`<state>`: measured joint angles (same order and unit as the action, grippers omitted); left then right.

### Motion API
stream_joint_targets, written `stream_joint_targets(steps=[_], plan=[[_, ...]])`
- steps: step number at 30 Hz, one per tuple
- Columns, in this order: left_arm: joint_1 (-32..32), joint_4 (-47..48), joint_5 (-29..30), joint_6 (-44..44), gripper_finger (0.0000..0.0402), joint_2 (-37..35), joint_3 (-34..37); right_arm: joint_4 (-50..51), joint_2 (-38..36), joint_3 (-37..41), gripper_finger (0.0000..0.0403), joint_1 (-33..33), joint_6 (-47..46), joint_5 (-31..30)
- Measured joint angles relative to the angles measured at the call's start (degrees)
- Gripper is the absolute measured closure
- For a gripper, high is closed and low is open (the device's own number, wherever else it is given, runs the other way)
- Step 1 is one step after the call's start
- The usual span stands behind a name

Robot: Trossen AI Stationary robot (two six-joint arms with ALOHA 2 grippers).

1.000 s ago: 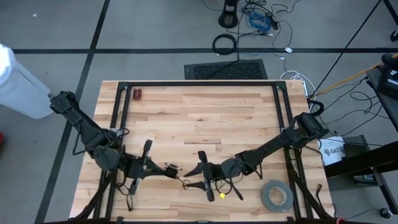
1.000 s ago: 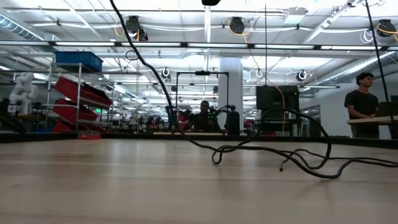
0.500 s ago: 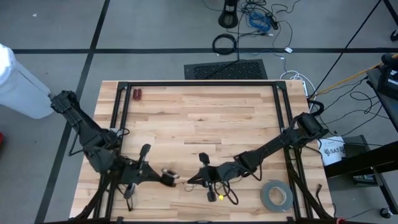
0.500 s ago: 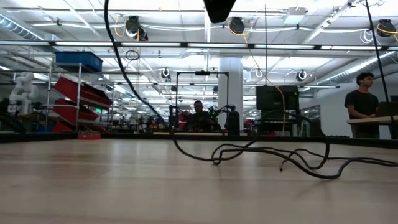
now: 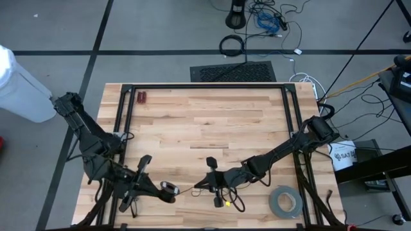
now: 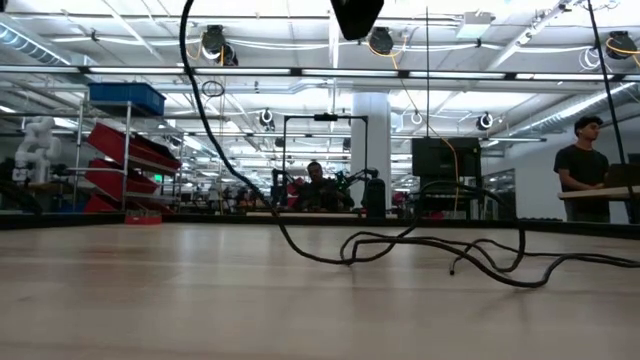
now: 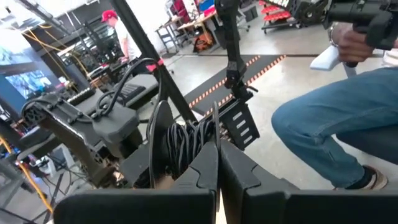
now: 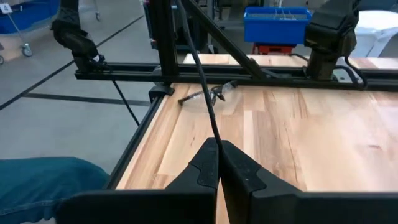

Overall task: Coil cords
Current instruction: Coil the black wire on the spool

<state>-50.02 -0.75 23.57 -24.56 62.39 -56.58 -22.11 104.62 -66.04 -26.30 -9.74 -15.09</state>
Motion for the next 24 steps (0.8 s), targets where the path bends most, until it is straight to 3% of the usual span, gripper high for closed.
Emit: stream_joint_targets(steps=[11,24], plan=[[2.24,-6.14,-5.09,-2.03,0.0398,2.96,-0.11,-6.9,-2.43,0.11,0.0403,0.48,6.57,0.26],[5.14,-12.56,-17.36,-4.92,0.0398,5.34,-0.11,6.73,-2.94,-12.42,0.0403,1.49,16.17,0.39]])
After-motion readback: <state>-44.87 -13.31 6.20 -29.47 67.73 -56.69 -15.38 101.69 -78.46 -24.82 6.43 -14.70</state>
